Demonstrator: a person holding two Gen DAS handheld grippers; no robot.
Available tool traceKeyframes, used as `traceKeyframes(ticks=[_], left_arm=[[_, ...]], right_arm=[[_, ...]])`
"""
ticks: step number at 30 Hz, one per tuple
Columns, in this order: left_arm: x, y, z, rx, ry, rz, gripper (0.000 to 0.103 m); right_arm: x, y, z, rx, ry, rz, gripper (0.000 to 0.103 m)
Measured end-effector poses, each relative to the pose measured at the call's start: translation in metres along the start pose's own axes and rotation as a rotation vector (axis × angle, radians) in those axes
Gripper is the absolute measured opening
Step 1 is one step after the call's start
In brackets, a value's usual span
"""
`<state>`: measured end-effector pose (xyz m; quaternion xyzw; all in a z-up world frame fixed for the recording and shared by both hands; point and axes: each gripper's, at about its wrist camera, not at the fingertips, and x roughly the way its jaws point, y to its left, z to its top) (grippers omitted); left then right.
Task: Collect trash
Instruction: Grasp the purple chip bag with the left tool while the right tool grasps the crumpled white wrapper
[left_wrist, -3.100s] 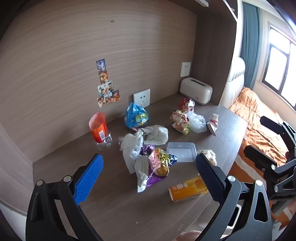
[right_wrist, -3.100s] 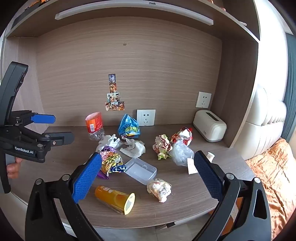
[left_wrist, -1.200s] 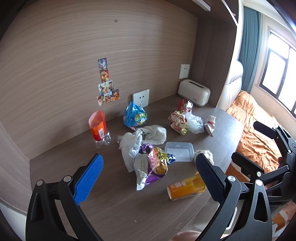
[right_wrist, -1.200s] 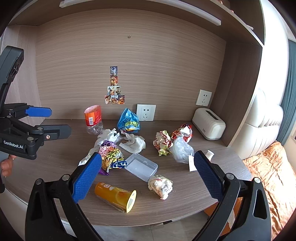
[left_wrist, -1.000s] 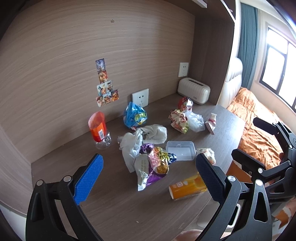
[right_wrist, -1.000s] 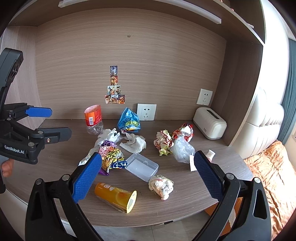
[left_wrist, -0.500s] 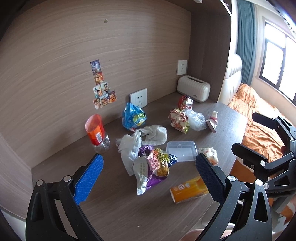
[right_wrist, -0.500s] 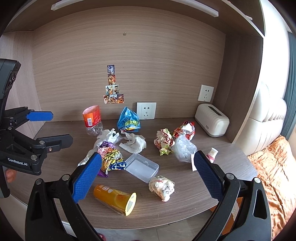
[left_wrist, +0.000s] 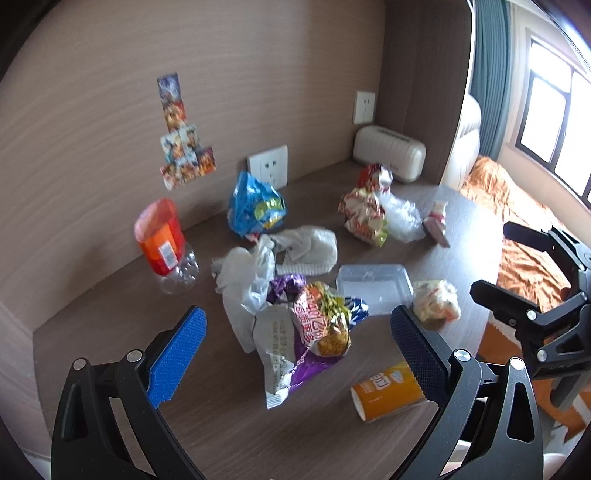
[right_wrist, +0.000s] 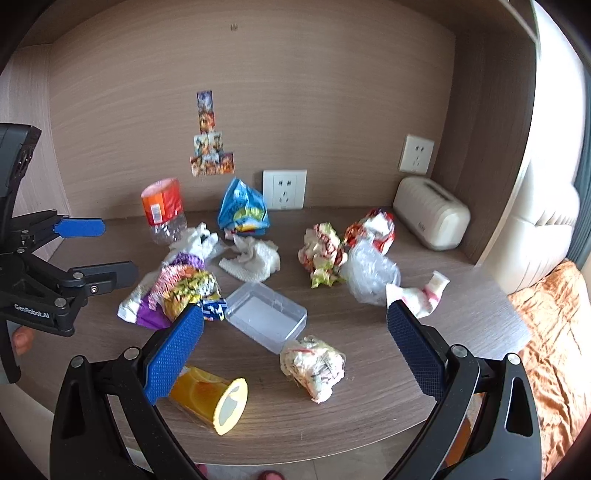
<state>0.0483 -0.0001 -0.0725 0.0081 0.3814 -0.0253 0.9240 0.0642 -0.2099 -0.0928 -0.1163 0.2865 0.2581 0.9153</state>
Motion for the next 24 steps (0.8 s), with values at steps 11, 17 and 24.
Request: traceKeyframes(ticks=[11,17,24], left_arm=[[0.067,0.006,-0.008,-0.008,0.107,-0.037,0.086],[0.079,-0.003,-0.009,0.033,0.122,-0.068,0.082],[0.072,-0.009,-0.011,0.054,0.102,-0.069,0.072]], right_arm=[[0.074,-0.037,-0.033,0.066,0.174,0.087,0.099],[0.094,-0.035,-0.046,0.047,0.256,0.131,0.074],[0.089,-0.034,-0.044,0.06,0.246,0.122,0.057]])
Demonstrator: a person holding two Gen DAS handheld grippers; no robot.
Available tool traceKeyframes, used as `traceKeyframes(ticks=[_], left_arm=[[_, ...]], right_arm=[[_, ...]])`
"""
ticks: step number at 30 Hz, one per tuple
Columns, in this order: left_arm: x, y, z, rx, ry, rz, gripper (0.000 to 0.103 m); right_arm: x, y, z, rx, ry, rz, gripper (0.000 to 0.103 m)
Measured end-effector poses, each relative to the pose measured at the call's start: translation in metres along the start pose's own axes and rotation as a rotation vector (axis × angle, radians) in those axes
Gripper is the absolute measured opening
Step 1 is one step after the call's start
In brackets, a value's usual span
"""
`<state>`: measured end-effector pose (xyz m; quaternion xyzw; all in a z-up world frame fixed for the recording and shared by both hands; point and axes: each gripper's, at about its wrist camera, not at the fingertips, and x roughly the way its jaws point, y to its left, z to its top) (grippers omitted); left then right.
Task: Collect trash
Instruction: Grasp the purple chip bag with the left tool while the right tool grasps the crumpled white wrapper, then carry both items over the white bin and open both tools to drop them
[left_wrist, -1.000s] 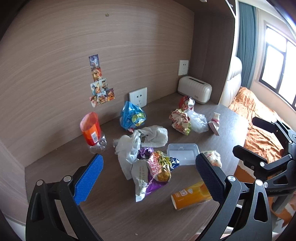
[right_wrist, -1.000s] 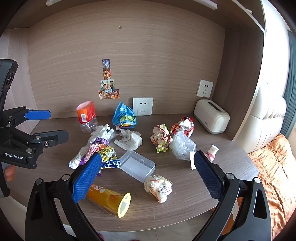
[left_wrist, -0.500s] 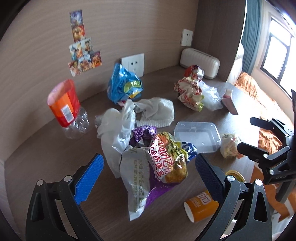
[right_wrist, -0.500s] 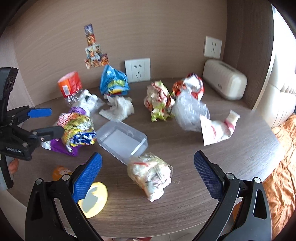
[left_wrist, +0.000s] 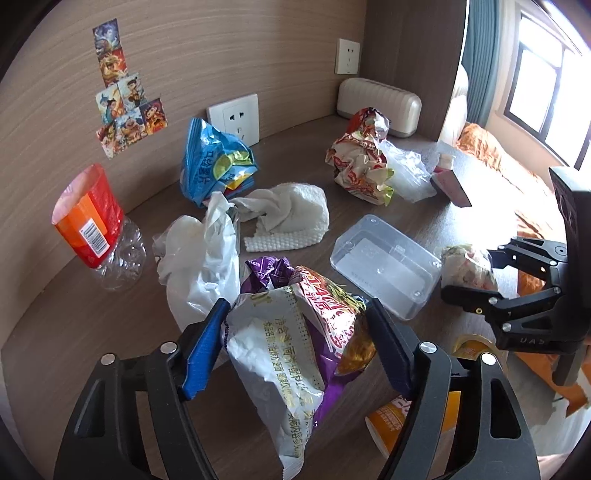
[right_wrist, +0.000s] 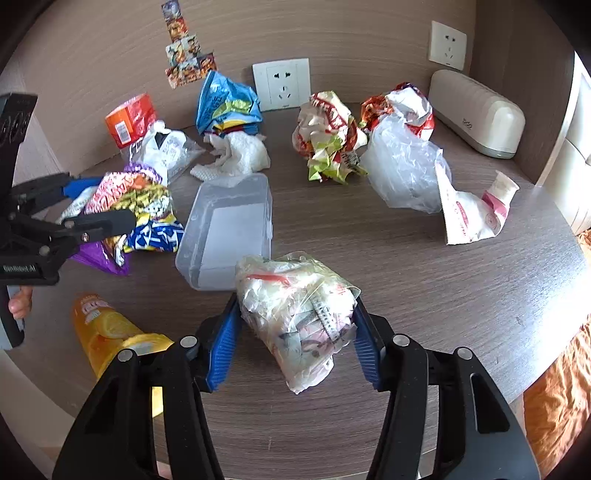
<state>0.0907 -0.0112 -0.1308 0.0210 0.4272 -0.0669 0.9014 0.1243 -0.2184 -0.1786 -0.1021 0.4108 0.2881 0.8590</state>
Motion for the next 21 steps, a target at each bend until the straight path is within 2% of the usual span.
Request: traceKeyframes(ticks=[5,13,18,21], left_arm=[[-0.017,0.011,0.0,-0.012,-0.022,-0.007,0.07],[-0.066,0.029,0.005,-0.023,-0.12,0.003,0.07],[-0.094,0.027,0.009,0.025,-0.183,-0.029,0.07],[-0.104,0.014,0.014,0.074,-0.213,-0.08,0.07]], right_arm=[[-0.023,0.007,0.011,0.015,-0.048,-0.007,0.057],[-0.061,0.03,0.029,0.03,-0.141,-0.036,0.057],[-0.083,0.042,0.032,0.075,-0.192,-0.065,0.057],[-0.1,0.048,0.024,0.123,-0.208,-0.124,0.057]])
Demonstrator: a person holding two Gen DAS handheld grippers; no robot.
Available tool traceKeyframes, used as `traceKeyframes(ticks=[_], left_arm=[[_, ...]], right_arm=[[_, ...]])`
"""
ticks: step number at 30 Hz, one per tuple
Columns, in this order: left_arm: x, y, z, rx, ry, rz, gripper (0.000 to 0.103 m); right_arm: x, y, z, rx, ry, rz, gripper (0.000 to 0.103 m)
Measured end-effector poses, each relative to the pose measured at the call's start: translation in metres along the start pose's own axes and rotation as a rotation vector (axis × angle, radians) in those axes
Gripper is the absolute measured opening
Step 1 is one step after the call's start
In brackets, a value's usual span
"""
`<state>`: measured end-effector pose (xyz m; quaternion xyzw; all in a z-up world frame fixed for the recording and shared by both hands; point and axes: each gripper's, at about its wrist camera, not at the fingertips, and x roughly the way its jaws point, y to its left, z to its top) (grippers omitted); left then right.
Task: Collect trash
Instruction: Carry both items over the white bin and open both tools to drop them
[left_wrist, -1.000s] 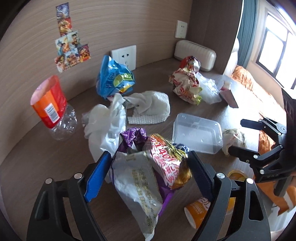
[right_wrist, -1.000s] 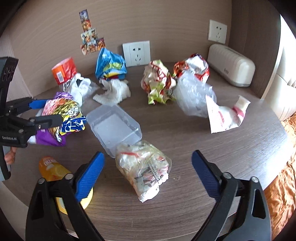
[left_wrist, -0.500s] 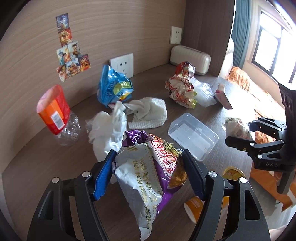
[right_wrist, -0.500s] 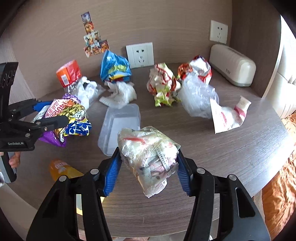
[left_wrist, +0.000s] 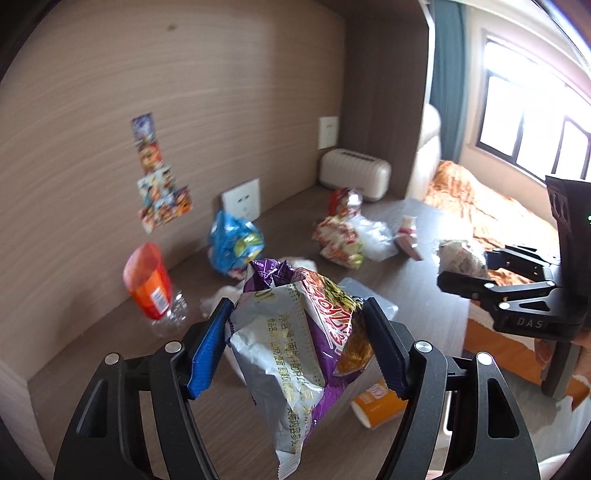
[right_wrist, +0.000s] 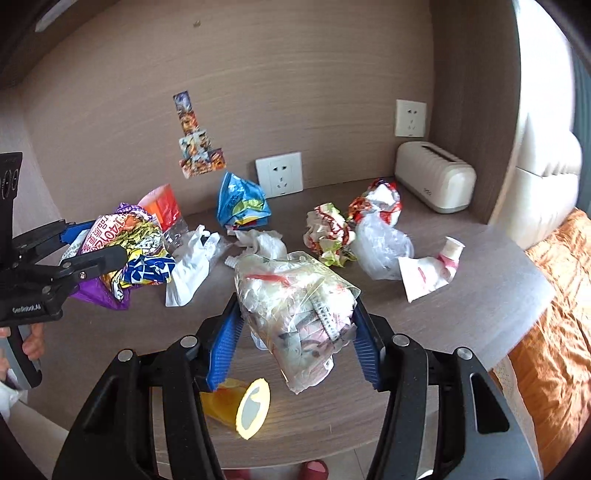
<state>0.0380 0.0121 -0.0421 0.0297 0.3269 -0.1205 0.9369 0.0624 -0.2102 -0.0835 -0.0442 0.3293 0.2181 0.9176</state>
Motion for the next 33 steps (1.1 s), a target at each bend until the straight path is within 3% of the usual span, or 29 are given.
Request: traceKeyframes(ticks=[7,12,17,25,33], left_arm=[[0.001,-0.066,0.0,0.129,-0.021,-0.219,0.07],[0.006,-0.138,-0.007,0.236,0.0,-0.348,0.07],[0.02,-0.219,-0.022,0.289,0.048,-0.449,0.07],[0.073,-0.374,-0.076,0.354,0.205,-0.587,0.07],[0.175,-0.487,-0.178,0.439,0.377,-0.658,0.07]], right_arm=[[-0.056,-0.026,-0.035,0.121,0.005,-0.178,0.057],[-0.095,-0.075,-0.078,0.216,0.039,-0.286,0.057],[-0.129,-0.128,-0.124,0.289,0.067,-0.338,0.057],[-0.167,-0.232,-0.224,0.417,0.131,-0.377,0.057],[-0.126,-0.311,-0.333,0.514,0.24,-0.358,0.057]])
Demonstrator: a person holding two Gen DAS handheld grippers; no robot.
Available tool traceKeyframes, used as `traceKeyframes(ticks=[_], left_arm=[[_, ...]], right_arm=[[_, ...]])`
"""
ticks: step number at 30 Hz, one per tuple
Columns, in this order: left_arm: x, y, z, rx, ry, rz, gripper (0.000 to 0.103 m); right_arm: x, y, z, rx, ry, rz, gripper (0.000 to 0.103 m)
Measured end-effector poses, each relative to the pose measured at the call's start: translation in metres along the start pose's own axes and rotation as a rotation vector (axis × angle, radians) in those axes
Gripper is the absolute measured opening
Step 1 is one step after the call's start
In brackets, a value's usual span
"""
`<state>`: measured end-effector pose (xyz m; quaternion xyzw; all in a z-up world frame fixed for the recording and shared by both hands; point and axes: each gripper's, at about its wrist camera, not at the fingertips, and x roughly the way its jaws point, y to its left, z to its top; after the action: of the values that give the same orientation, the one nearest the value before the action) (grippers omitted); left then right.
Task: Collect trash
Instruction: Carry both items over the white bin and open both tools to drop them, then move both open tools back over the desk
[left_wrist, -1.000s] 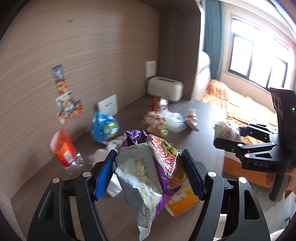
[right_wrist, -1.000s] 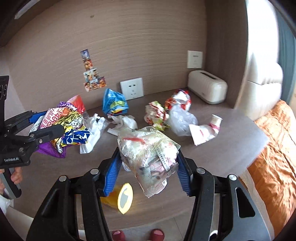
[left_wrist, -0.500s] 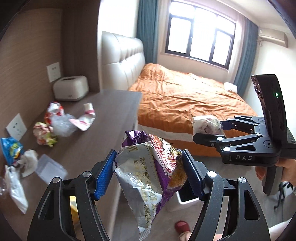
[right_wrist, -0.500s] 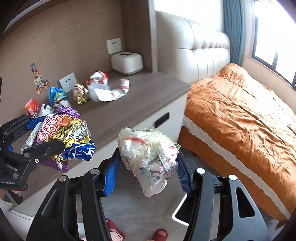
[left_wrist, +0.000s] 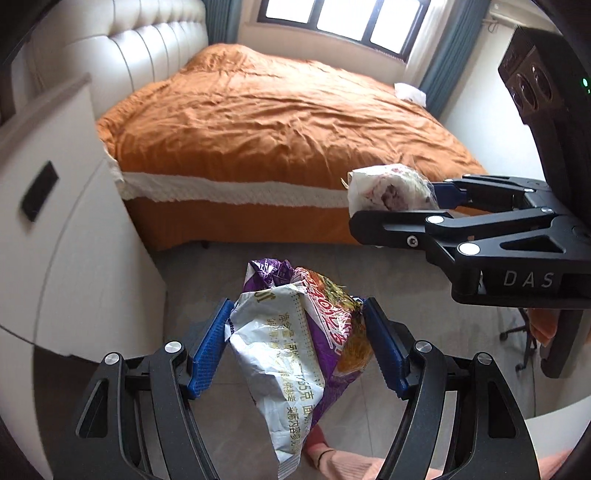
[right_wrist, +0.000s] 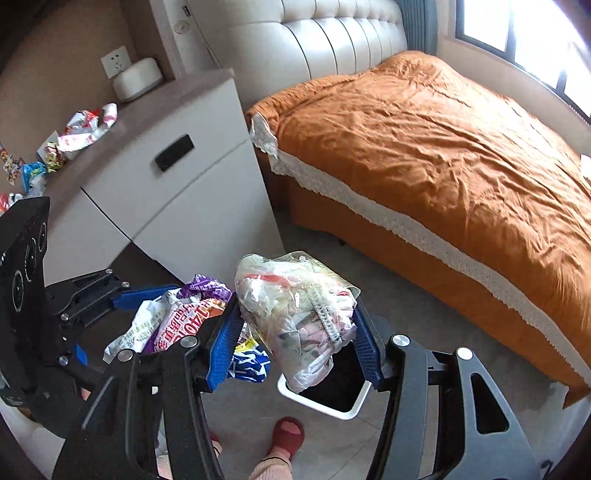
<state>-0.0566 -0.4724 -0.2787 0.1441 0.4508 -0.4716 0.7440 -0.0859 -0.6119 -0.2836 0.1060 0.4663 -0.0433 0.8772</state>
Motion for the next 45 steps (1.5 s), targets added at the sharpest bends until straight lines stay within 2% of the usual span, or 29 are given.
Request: traceKeyframes(ticks=[7,8,9,10,11,14,19,28,37,45], left_arm=[[0.114,-0.001,-0.036,0.012,0.113,-0.053,0.074],[0.129,0.001,-0.042,0.008,0.123,-0.062,0.079],[0.139,0.003,-0.044,0.002,0.13,-0.07,0.092],[0.149,0.004,-0.048,-0.007,0.132,-0.067,0.099],[0.156,0.005,-0.051,-0.017,0.138,-0.067,0.098],[0.171,0.009,-0.059,-0.03,0.169,-0.054,0.098],[0.163,0.012,-0.062,-0.024,0.169,-0.003,0.098],[0.128,0.02,-0.052,-0.102,0.134,0.05,0.098],[0.049,0.009,-0.023,-0.122,0.032,0.098,0.098],[-0.034,0.005,0.007,-0.136,-0.077,0.201,0.098]], right_arm=[[0.083,-0.048,-0.044,0.039,0.083,0.02,0.058],[0.093,-0.051,-0.049,0.045,0.102,0.024,0.061],[0.106,-0.055,-0.057,0.052,0.12,0.03,0.068],[0.114,-0.059,-0.062,0.062,0.127,0.023,0.092],[0.118,-0.063,-0.066,0.071,0.131,0.028,0.098],[0.127,-0.069,-0.075,0.084,0.152,0.024,0.098],[0.119,-0.07,-0.072,0.091,0.149,0.023,0.098],[0.09,-0.062,-0.059,0.099,0.107,0.02,0.098],[0.021,-0.023,-0.029,0.047,-0.01,0.019,0.098],[-0.039,0.008,0.008,-0.018,-0.12,0.078,0.098]])
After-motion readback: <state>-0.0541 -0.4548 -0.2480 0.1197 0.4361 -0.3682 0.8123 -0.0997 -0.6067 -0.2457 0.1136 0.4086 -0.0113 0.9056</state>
